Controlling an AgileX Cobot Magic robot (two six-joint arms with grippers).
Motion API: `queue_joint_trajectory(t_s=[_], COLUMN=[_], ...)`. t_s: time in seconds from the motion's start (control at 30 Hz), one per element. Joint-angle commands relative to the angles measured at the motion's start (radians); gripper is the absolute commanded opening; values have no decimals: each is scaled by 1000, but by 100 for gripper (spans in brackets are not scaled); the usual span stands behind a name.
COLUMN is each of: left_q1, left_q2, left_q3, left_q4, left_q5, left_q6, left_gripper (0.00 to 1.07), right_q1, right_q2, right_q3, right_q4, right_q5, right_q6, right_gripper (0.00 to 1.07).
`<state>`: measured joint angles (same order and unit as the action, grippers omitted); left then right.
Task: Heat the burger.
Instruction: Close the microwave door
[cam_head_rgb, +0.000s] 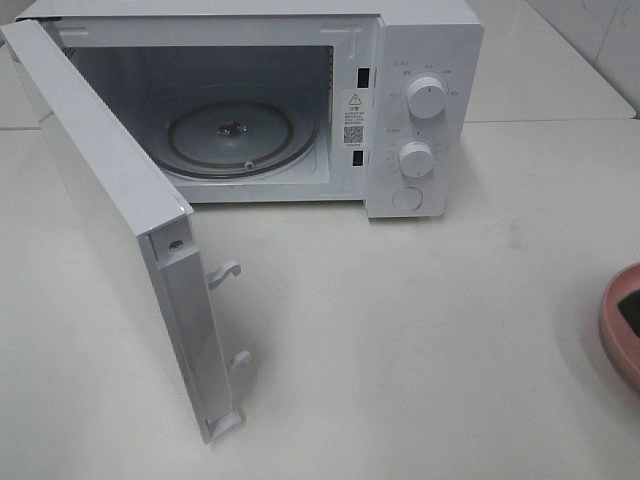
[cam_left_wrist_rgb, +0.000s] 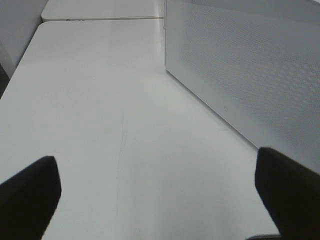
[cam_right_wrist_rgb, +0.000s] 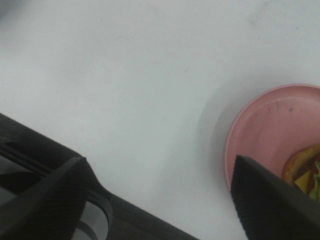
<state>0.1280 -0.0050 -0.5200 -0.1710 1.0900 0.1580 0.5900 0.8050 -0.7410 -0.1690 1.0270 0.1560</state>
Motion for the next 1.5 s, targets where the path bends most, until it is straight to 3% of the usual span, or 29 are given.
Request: queue_joint_trajectory(t_s=[0.03,0.23,0.47,0.57,0.63,0.97,1.2,1.5], left_q1=[-4,-4,-4,-4,-4,-4,-4,-4], left_q2=[-17,-17,-17,-17,-17,-17,-17,-17], left_q3=[3,3,3,3,3,3,3,3], left_q4=[-2,-2,-2,-2,-2,-2,-2,-2], left_q5=[-16,-16,-16,-16,-16,-16,-16,-16], left_q6=[-7,-7,-7,-7,-7,-7,-7,-7], left_gripper=[98,98,98,98,98,98,98,98], right_q1=[-1,-34,-211,-236,-302,-450,-515,-516], right_q2=[-75,-260,-446,-469,-560,-762,-837,-836], right_q3=[-6,-6,14,25,64,177,241,239], right_q4=[9,14,41,46,88,124,149,158], right_q5=[43,89,96,96,81,-45,-32,-32], right_q6=[-27,-36,-68,-73,-96,-146,-143,-144], right_gripper=[76,76,76,76,76,76,76,76])
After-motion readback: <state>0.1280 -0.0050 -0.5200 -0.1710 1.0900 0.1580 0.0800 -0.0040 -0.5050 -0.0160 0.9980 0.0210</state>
